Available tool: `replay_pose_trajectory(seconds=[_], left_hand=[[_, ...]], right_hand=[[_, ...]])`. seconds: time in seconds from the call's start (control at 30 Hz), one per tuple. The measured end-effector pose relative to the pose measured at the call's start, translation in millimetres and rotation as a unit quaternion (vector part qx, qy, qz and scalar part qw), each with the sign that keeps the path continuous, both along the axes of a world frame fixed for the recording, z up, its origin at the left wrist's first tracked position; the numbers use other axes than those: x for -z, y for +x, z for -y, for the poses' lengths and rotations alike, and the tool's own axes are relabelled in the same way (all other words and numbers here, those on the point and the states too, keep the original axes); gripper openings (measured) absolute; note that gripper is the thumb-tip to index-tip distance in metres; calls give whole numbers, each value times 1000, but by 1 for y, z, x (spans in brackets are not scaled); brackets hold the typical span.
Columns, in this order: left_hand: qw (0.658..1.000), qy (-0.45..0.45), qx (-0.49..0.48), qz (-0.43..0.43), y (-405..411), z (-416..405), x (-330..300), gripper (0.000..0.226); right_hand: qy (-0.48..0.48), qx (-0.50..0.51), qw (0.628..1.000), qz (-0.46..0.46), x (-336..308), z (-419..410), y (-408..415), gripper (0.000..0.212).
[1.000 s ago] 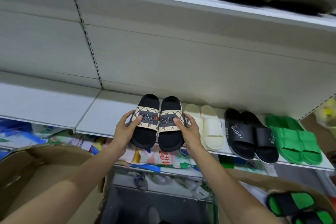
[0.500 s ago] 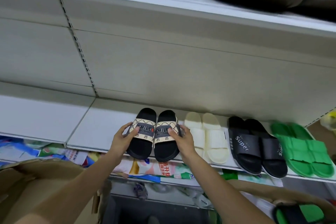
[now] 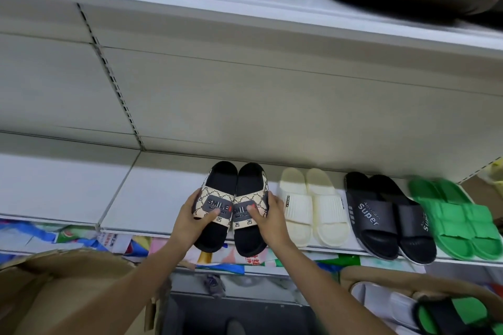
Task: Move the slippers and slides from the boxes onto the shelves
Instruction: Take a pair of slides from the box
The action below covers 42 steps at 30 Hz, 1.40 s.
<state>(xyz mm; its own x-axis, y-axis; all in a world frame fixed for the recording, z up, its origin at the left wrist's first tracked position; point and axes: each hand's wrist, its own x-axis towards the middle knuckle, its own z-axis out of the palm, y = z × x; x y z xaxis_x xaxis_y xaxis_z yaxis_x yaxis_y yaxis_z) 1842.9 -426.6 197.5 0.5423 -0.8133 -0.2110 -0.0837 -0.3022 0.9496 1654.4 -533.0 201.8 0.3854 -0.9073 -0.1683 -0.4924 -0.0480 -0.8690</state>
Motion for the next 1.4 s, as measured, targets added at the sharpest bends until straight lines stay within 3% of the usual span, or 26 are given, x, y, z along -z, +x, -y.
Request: replay_pose_trajectory(seconds=[0.07, 0.23, 0.33, 0.4, 0.47, 0.77, 0.83, 0.9, 1.07, 1.27, 1.4], left_hand=[[998, 1, 19, 61, 3, 3, 8, 47], [966, 105, 18, 236, 15, 8, 41, 61], [983, 38, 23, 180, 11, 11, 27, 40], [989, 4, 18, 145, 10, 12, 20, 34], [992, 0, 19, 124, 12, 13, 16, 32], [997, 51, 26, 58, 23, 25, 1, 36], [994, 64, 13, 83, 23, 24, -4, 51], [985, 40, 16, 166, 23, 21, -11, 55], [958, -94, 119, 243, 7, 26, -50, 43], [943, -193, 194, 190, -46, 36, -98, 36], [928, -241, 239, 154, -95, 37, -114, 31]], right_hand=[[-16, -13, 1000, -5, 1, 1, -1, 60], [-35, -28, 999, -17, 15, 3, 2, 59], [1, -1, 1000, -19, 36, 10, 6, 63], [16, 6, 1000, -15, 31, 11, 8, 46], [33, 18, 999, 3, 25, 13, 10, 33], [43, 34, 998, 6, 37, 32, 19, 17], [36, 33, 999, 10, 14, 26, 18, 22], [26, 24, 999, 16, -7, 25, 12, 36], [-78, -36, 996, 29, -54, 22, -17, 50], [-200, -36, 979, 22, -103, 3, -78, 42], [-227, 6, 973, 31, -117, -24, -125, 39]])
